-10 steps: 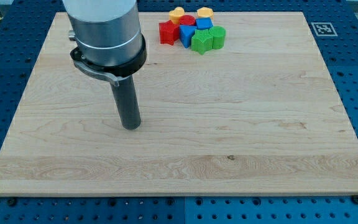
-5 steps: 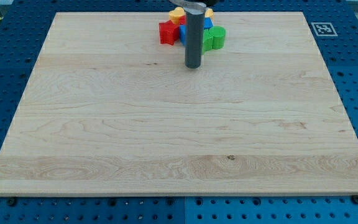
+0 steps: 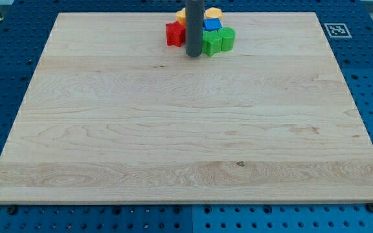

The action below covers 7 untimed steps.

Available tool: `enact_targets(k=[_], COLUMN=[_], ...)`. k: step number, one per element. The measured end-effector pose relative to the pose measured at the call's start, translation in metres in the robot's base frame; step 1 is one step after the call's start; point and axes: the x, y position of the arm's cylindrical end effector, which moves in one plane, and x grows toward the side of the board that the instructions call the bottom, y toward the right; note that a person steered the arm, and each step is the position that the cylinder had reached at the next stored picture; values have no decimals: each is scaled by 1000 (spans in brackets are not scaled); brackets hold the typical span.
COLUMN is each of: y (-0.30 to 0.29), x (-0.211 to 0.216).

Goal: Separate the green star and green circle from the group of blocks

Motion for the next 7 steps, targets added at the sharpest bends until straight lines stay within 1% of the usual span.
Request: enact_targets(k=[2, 4, 5, 7], y=[22, 69, 82, 82], x=[-5, -5, -5, -5])
